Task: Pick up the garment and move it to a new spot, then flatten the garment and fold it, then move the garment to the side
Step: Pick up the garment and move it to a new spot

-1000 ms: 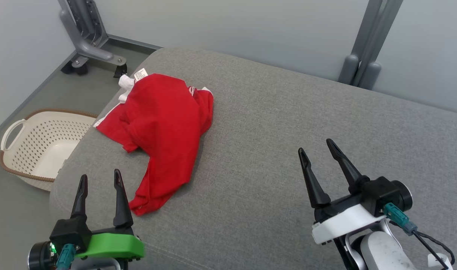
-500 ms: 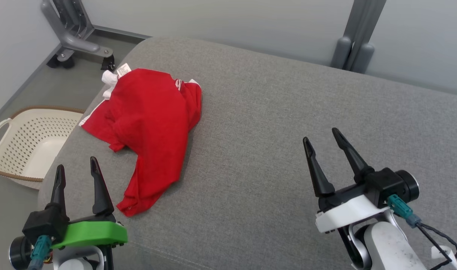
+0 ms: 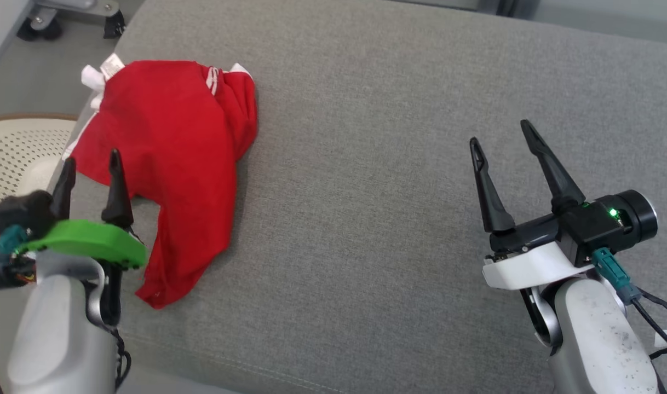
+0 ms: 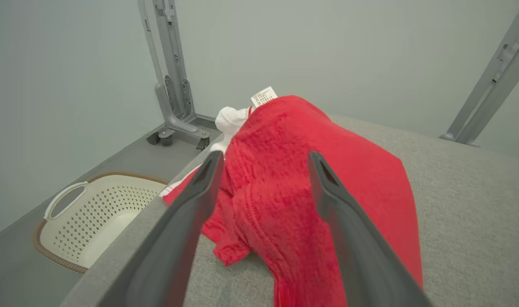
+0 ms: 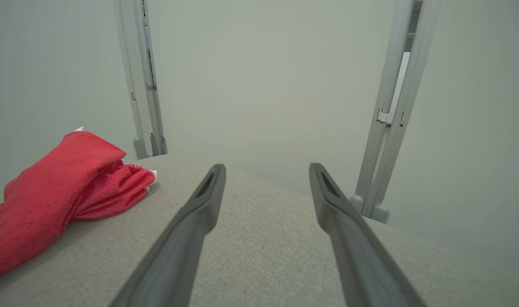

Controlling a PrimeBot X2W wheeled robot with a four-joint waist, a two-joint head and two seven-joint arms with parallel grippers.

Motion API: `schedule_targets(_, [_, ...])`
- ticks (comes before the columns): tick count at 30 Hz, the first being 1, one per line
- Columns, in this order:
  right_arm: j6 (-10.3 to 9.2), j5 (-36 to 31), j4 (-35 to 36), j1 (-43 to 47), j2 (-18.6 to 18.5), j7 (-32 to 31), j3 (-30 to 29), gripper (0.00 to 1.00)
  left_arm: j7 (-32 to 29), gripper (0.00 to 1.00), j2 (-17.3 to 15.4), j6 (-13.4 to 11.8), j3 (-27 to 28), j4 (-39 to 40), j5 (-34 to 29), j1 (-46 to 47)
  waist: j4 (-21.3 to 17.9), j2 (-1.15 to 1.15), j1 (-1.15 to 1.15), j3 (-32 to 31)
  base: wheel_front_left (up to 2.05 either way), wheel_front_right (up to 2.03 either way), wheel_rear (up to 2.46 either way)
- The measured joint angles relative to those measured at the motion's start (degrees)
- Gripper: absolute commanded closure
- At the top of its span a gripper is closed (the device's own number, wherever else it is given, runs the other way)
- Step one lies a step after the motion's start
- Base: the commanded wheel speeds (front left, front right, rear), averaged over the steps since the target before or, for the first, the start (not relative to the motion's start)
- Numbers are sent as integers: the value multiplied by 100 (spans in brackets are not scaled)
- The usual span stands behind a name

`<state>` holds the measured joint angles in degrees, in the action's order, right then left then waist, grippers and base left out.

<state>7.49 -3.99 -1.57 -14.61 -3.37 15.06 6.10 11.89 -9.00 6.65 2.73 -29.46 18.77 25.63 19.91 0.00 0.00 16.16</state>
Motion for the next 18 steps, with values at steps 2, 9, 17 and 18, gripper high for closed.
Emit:
schedule_targets(2, [0, -42, 45, -7, -43, -1, -33, 0, -322, 0, -196, 45, -79, -326, 267, 387, -53, 0, 0, 194, 0, 0, 0])
schedule_targets(9, [0, -137, 160, -98, -94, 0, -100, 0, -1046, 0, -868, 68, -650, -1087, 899, 1336, -232, 0, 0, 731, 0, 0, 0])
schedule_targets(17, [0, -176, 198, -127, -116, -1, -91, 0, -1333, 0, -1258, 73, -1025, -1991, 1276, 2010, -446, 0, 0, 1150, 0, 0, 0])
schedule_targets(18, [0, -178, 198, -127, -116, 0, -86, 0, -1325, 0, -1273, 73, -1067, -2080, 1316, 2078, -473, 0, 0, 1184, 0, 0, 0])
